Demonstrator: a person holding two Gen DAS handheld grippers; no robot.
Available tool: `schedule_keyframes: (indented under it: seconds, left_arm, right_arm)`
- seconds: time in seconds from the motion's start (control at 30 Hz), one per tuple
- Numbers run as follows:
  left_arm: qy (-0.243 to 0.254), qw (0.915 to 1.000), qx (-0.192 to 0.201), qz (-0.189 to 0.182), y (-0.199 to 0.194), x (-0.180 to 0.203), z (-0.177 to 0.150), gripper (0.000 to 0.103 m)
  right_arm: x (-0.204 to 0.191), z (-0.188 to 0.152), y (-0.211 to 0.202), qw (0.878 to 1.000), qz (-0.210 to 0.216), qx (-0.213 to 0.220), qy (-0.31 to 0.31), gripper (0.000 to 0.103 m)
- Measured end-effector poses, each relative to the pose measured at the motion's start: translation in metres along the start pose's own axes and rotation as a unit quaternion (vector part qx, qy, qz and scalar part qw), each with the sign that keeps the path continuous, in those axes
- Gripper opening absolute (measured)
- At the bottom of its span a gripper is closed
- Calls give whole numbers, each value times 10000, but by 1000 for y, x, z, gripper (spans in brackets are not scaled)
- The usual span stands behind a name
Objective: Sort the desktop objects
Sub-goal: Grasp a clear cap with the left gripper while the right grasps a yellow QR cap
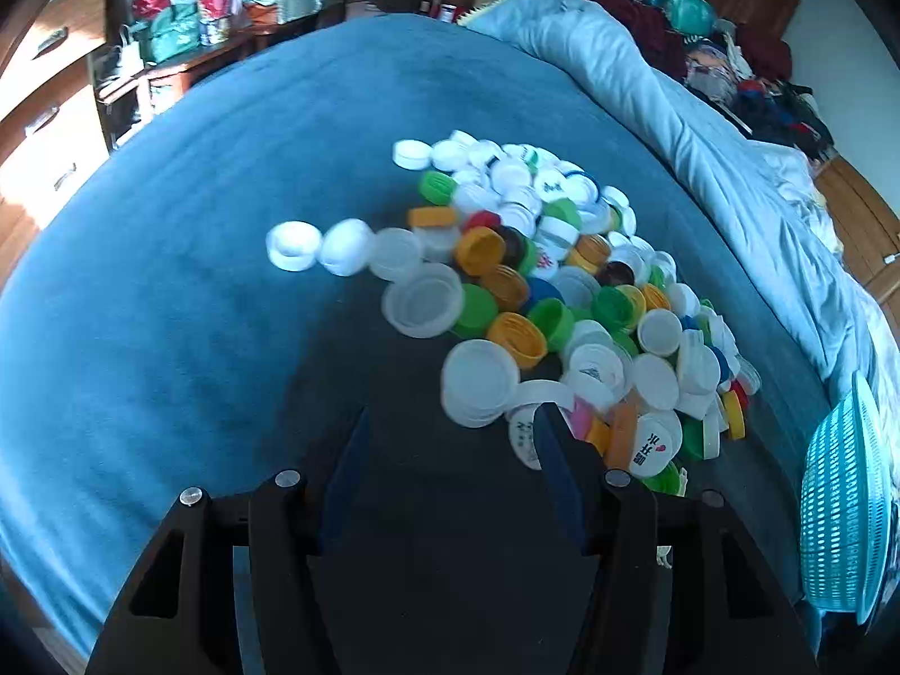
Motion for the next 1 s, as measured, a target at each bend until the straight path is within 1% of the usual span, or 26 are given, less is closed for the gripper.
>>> schedule_keyframes:
  seconds: [0.13, 0.17, 0.2, 0.23, 0.27, 0.3, 0.33, 0.4, 0.5, 0.57, 0.63, 0.7, 0.73, 0.83, 0.9, 0.93, 1.0]
  left_arm:
    - [-11, 10000, -7, -69, 9, 4, 5, 52]
    - [6, 10000, 13, -63, 10, 7, 7, 50]
    - [35, 10000, 43, -30, 12, 8, 9, 42]
    - [60, 10000, 50, -23, 13, 9, 9, 32]
    - [84, 9999, 32, -45, 14, 10, 10, 26]
    - [110, 9999, 14, -23, 14, 10, 9, 25]
    - [157, 9999, 3, 53, 15, 9, 9, 25]
    - [168, 9998, 16, 70, 11, 7, 8, 24]
    - [131, 9995, 282, -66, -14, 2, 12, 24]
    - [74, 9991, 397, -106, -31, -6, 16, 24]
    - [-6, 9987, 491, -119, -44, -13, 22, 24]
    - [-140, 9983, 534, -205, -55, -19, 27, 24]
    - [-145, 9982, 548, -216, -57, -19, 28, 24]
    - [-51, 9987, 461, -202, -55, -16, 28, 24]
    - [-71, 9989, 391, -262, -51, -15, 26, 24]
    - [-86, 9989, 355, -289, -50, -15, 25, 24]
    - [-87, 9990, 315, -289, -46, -15, 24, 24]
  right_arm:
    - [-11, 1, 10, 9999, 27, -124, -113, 63]
    - [-12, 2, 12, 9998, 35, -148, -124, 63]
    - [-13, 1, 14, 9998, 43, -171, -132, 63]
    - [-14, 1, 16, 9997, 58, -193, -136, 63]
    - [-15, 1, 17, 9996, 81, -218, -139, 63]
    - [-16, 1, 19, 9996, 99, -234, -147, 63]
    - [-17, 1, 19, 9995, 102, -238, -154, 63]
    - [-20, 2, 19, 9995, 131, -217, -164, 63]
    - [-23, 4, 19, 9995, 204, -115, -194, 63]
    - [-26, 2, 25, 9992, 350, -91, -163, 63]
    - [-29, -5, 44, 9980, 603, -207, 29, 63]
    - [-33, -14, 70, 9944, 923, -396, 335, 58]
    - [-35, -18, 84, 9928, 1008, -462, 462, 54]
    - [-39, -23, 123, 9896, 1098, -626, 688, 52]
    - [-41, -22, 144, 9905, 1027, -652, 641, 52]
    - [-43, -21, 153, 9900, 1057, -685, 641, 52]
    - [-42, -16, 166, 9848, 1311, -686, 907, 52]
Point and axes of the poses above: each gripper's, at about its wrist camera, not at the fingertips, and y roughly the way its jaws point, x to its right, z to its top, the point moved 7 cm from there along y, roughly the way its jaws point, and after that the axes turned 7 degrees about -y, right-handed, at the moved point
